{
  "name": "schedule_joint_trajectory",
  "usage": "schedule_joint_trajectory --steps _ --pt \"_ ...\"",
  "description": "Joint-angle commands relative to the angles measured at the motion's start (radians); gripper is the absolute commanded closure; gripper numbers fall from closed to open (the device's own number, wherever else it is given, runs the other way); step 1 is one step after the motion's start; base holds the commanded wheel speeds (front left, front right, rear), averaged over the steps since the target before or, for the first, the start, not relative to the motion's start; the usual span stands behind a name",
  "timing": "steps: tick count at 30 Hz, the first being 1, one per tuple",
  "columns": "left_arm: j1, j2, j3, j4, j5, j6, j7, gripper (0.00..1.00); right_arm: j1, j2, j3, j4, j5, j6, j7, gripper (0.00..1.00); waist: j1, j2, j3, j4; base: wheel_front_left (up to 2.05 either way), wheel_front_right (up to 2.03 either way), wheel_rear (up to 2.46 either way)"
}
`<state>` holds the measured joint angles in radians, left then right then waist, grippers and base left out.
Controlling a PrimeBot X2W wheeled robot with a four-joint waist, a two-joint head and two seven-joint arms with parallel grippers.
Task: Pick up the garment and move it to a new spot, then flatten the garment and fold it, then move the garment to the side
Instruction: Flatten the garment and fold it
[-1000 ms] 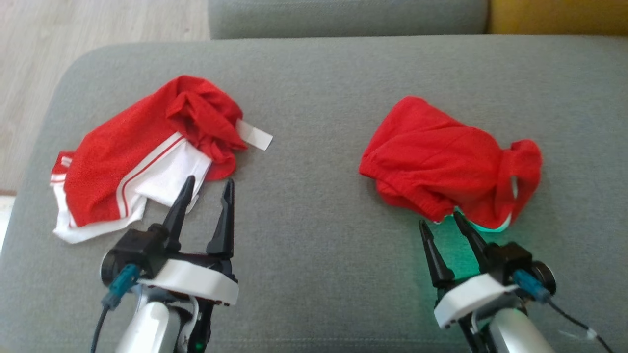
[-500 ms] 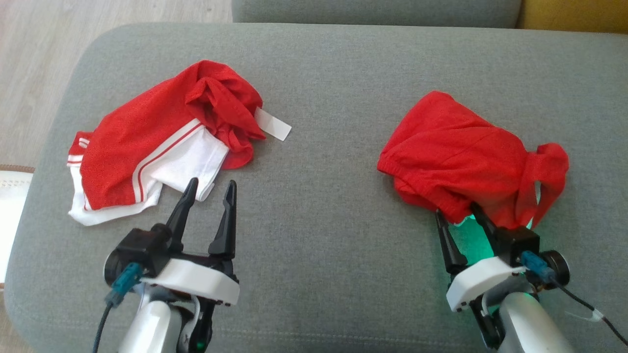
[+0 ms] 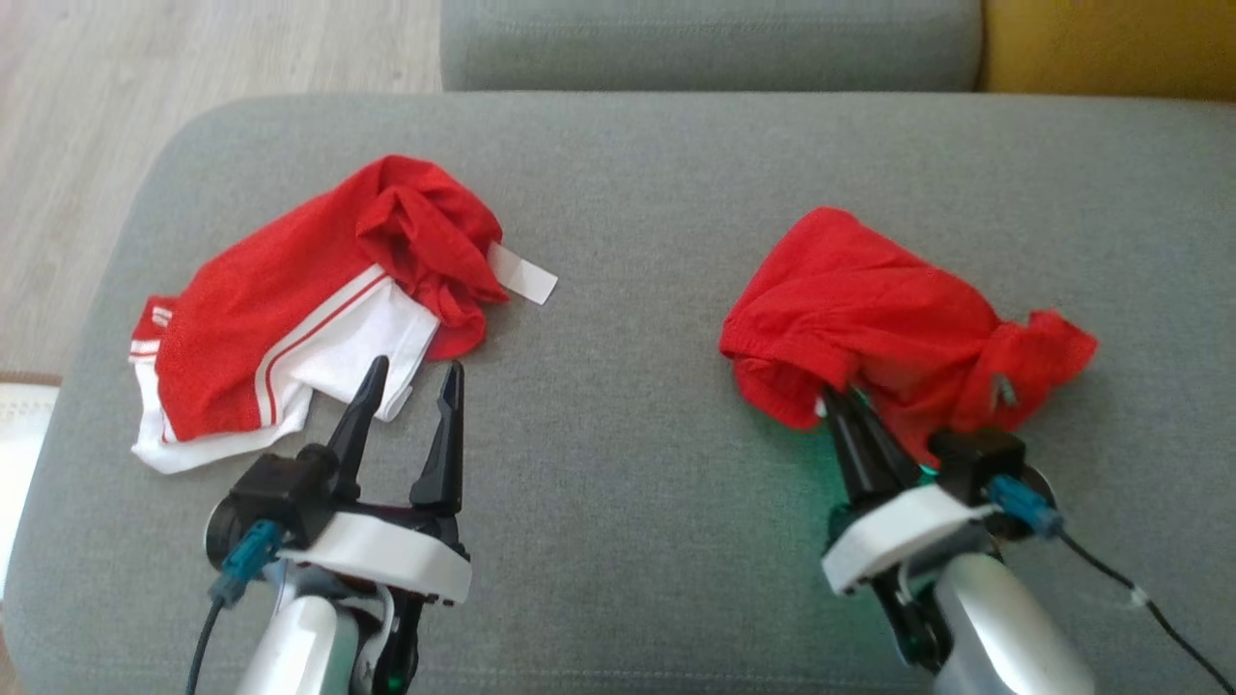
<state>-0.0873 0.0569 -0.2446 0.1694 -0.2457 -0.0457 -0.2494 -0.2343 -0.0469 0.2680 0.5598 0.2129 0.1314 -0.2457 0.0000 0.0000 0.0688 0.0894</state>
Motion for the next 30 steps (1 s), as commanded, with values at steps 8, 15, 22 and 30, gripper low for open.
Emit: schedule_joint_trajectory --steps 8,15,22,30 --pt "-0.008 -0.005 0.038 -0.026 0.000 -0.005 -0.012 0.00 -0.072 -0.003 0.174 -0.107 0.119 -0.001 0.118 1.00 0.0000 0.0000 -0.046 0.011 0.00 0.00 0.00" --pt "-0.009 -0.006 0.035 -0.031 0.001 -0.007 -0.012 0.00 -0.141 -0.003 0.259 -0.067 0.165 -0.001 0.149 1.00 0.0000 0.0000 -0.031 0.040 0.00 0.00 0.00" --pt "-0.023 -0.006 0.007 -0.030 -0.016 -0.004 -0.012 0.00 -0.242 -0.003 0.253 0.058 0.172 -0.001 0.144 1.00 0.0000 0.0000 0.001 0.073 0.00 0.00 0.00" --pt "-0.033 -0.007 0.005 -0.019 -0.023 0.007 -0.012 0.00 -0.329 -0.003 0.364 0.171 0.200 -0.001 0.169 0.00 0.0000 0.0000 0.023 0.058 0.00 0.00 0.00"
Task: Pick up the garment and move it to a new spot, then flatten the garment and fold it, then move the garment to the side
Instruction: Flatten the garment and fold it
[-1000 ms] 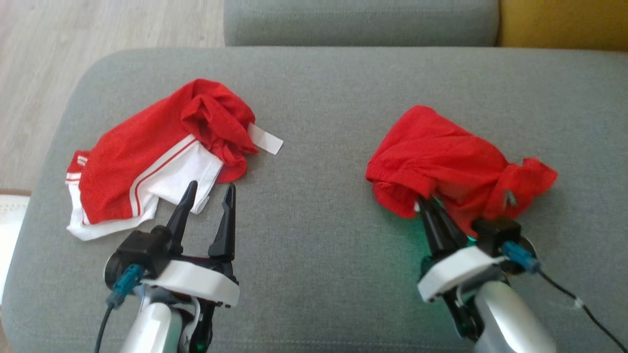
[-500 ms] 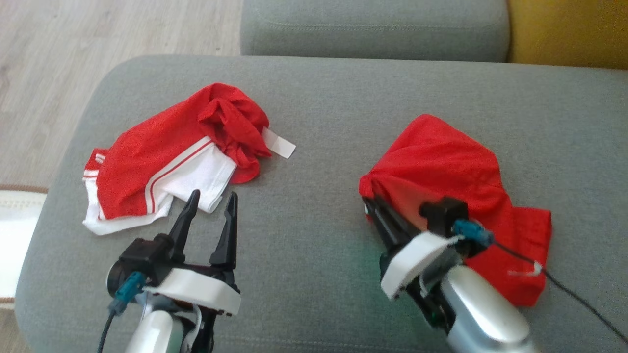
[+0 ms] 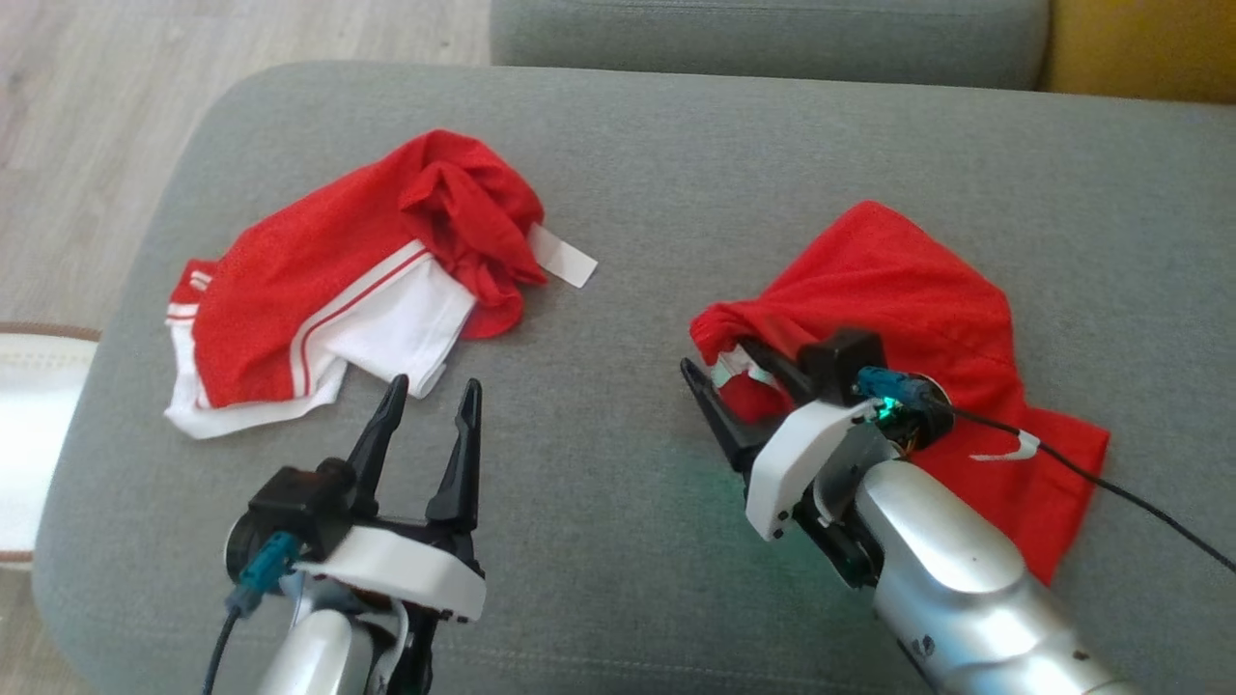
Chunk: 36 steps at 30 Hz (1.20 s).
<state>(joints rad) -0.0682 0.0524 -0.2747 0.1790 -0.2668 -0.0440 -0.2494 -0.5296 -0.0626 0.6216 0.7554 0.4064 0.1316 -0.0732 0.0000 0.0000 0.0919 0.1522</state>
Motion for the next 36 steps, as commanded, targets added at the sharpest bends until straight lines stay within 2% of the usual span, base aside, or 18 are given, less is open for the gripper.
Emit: schedule_joint_trajectory --steps 1,7,17,26,36 --pt "-0.054 -0.002 0.036 -0.028 -0.003 0.005 -0.012 0.00 -0.038 0.012 0.016 -0.017 0.003 -0.001 -0.005 0.00 0.0000 0.0000 -0.001 -0.012 0.00 0.00 0.00" --pt "-0.059 -0.002 0.050 -0.028 -0.003 0.007 -0.012 0.00 -0.026 0.012 0.019 0.016 -0.018 -0.001 0.002 0.00 0.0000 0.0000 -0.025 -0.064 0.00 0.00 0.00" --pt "-0.028 -0.002 0.075 -0.038 0.001 0.017 -0.012 0.00 0.055 0.012 -0.056 0.016 -0.097 -0.001 0.007 0.00 0.0000 0.0000 -0.077 -0.146 0.00 0.00 0.00" --pt "-0.018 -0.002 0.073 -0.043 0.001 0.018 -0.012 0.00 0.111 0.012 -0.130 -0.071 -0.173 -0.001 0.050 0.00 0.0000 0.0000 -0.105 -0.165 0.00 0.00 0.00" --pt "-0.006 -0.002 0.065 -0.064 -0.012 0.028 -0.012 0.00 0.283 0.012 -0.274 -0.263 -0.197 -0.001 -0.096 0.00 0.0000 0.0000 -0.107 -0.168 0.00 0.00 0.00"
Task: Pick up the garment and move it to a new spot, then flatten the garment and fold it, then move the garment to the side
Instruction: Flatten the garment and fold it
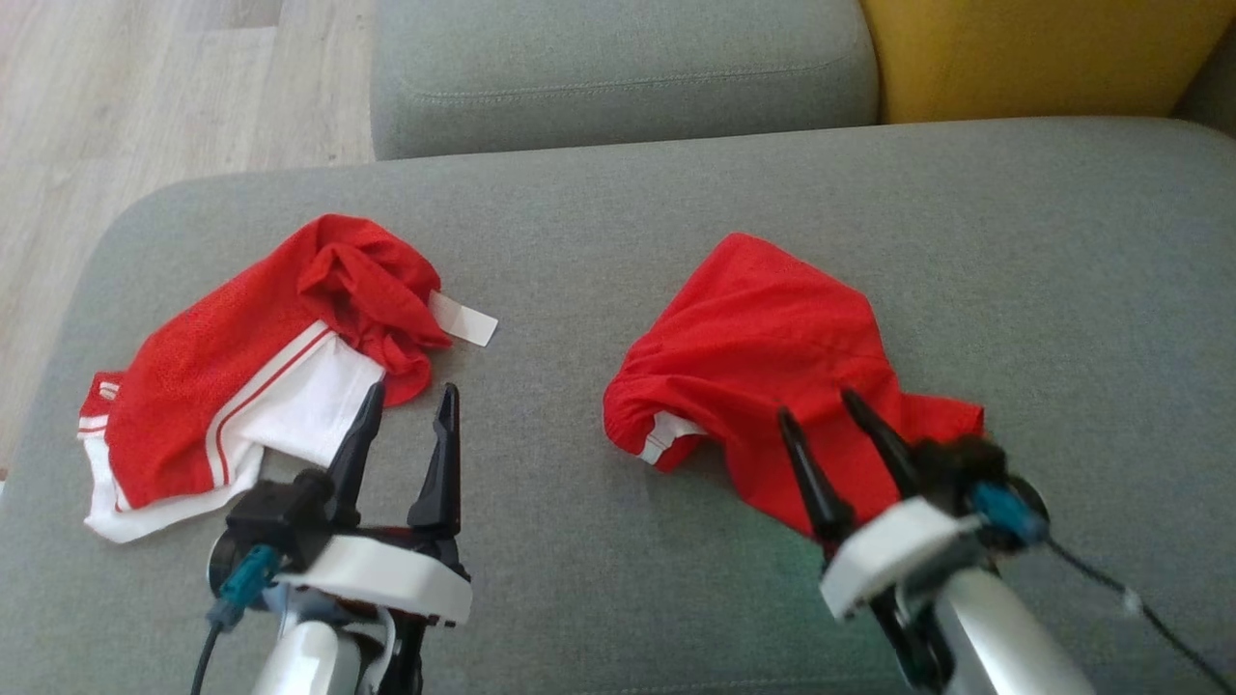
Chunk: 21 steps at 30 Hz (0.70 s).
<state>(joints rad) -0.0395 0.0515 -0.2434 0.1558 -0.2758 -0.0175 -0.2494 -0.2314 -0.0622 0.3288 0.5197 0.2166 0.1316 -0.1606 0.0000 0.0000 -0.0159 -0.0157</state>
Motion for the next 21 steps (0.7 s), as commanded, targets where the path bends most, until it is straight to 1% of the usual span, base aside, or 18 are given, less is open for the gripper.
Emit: schedule_joint_trajectory --steps 1,6,10,16,21 --pt "-0.034 -0.001 0.034 -0.043 -0.003 0.002 -0.012 0.00 0.014 0.012 0.003 -0.046 -0.013 -0.001 -0.025 0.00 0.0000 0.0000 0.002 -0.002 0.00 0.00 0.00" --pt "-0.027 -0.001 0.035 -0.053 -0.001 -0.001 -0.012 0.00 0.164 0.012 -0.077 -0.122 -0.007 -0.001 -0.075 0.00 0.0000 0.0000 0.006 -0.010 0.00 0.00 0.00" --pt "-0.020 -0.001 0.036 -0.054 0.001 -0.005 -0.012 0.00 0.242 0.012 -0.120 -0.137 -0.003 -0.001 -0.087 0.00 0.0000 0.0000 0.010 -0.020 0.00 0.00 0.00" --pt "-0.019 -0.001 0.033 -0.052 0.006 -0.010 -0.012 0.00 0.256 0.012 -0.151 -0.125 0.046 -0.001 -0.091 0.00 0.0000 0.0000 0.018 -0.030 0.00 0.00 0.00" --pt "-0.023 -0.001 0.025 -0.045 0.008 -0.015 -0.012 0.00 0.237 0.012 -0.193 -0.086 0.058 -0.001 -0.091 0.00 0.0000 0.0000 0.022 -0.027 0.00 0.00 0.00"
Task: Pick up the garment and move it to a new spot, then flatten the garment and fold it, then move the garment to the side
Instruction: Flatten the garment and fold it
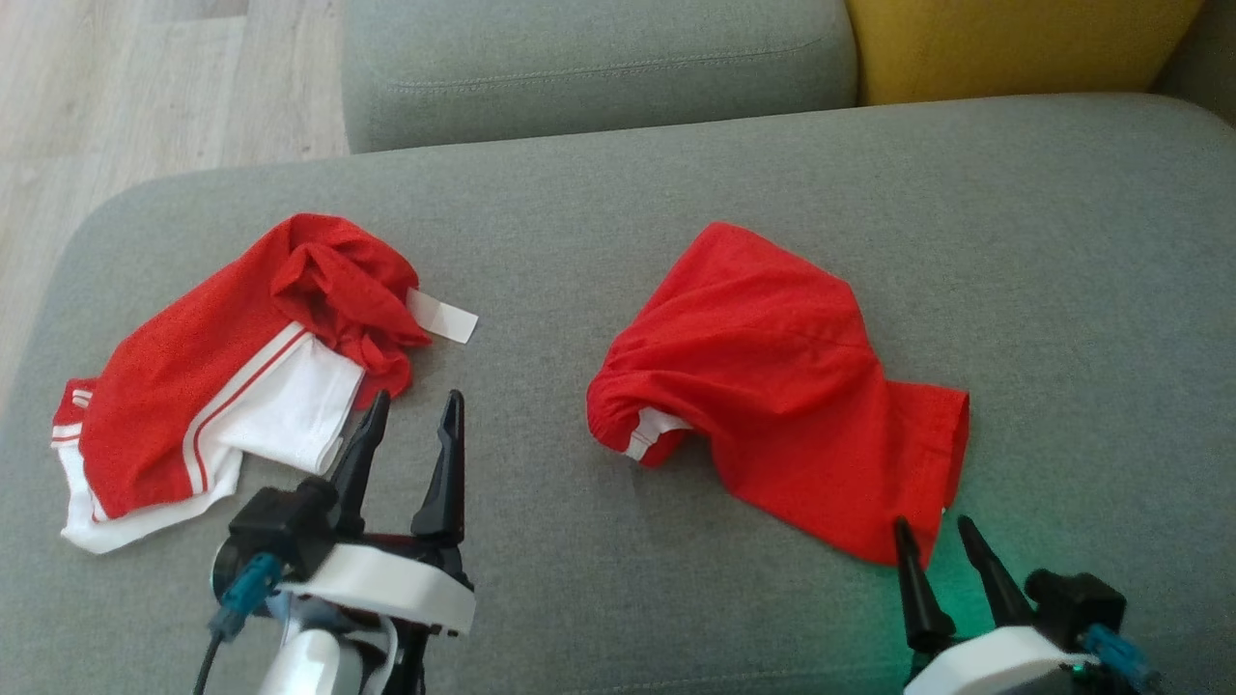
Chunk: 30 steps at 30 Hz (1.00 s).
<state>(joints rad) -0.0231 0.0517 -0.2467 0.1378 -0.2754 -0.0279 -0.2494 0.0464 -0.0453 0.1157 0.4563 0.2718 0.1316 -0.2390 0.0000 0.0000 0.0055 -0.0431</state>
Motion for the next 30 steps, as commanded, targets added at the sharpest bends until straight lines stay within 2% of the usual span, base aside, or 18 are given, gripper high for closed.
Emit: schedule_joint_trajectory --steps 1,5,18,19,20,21,22,30 --pt "-0.039 -0.001 0.027 -0.025 0.008 -0.006 -0.012 0.00 -0.045 -0.005 0.011 -0.010 0.008 -0.001 -0.012 0.00 0.0000 0.0000 0.002 0.002 0.00 0.00 0.00" --pt "-0.037 -0.001 0.025 -0.018 0.012 -0.008 -0.012 0.00 -0.064 -0.005 -0.003 0.036 0.040 -0.001 -0.010 0.00 0.0000 0.0000 0.008 0.008 0.00 0.00 0.00" --pt "-0.059 -0.001 0.029 -0.004 0.018 -0.015 -0.012 0.00 -0.130 -0.005 0.060 0.110 0.128 -0.001 -0.013 0.00 0.0000 0.0000 0.042 0.022 0.00 0.00 0.00" --pt "-0.060 -0.001 0.030 -0.003 0.018 -0.015 -0.012 0.00 -0.134 -0.005 0.051 0.117 0.124 -0.001 -0.014 0.13 0.0000 0.0000 0.043 0.023 0.00 0.00 0.00" --pt "-0.060 -0.001 0.031 -0.002 0.019 -0.015 -0.012 0.00 -0.137 -0.005 0.034 0.125 0.119 -0.001 -0.015 0.15 0.0000 0.0000 0.044 0.023 0.00 0.00 0.00" --pt "-0.061 -0.001 0.032 -0.002 0.019 -0.015 -0.012 0.00 -0.140 -0.005 0.023 0.133 0.116 -0.001 -0.016 0.12 0.0000 0.0000 0.045 0.024 0.00 0.00 0.00" --pt "-0.062 -0.001 0.034 -0.001 0.020 -0.015 -0.012 0.00 -0.142 -0.005 0.018 0.140 0.111 -0.001 -0.017 0.00 0.0000 0.0000 0.046 0.024 0.00 0.00 0.00" --pt "-0.062 -0.001 0.038 0.003 0.020 -0.015 -0.012 0.00 -0.149 -0.005 0.022 0.158 0.120 -0.001 -0.021 0.00 0.0000 0.0000 0.048 0.020 0.00 0.00 0.00"
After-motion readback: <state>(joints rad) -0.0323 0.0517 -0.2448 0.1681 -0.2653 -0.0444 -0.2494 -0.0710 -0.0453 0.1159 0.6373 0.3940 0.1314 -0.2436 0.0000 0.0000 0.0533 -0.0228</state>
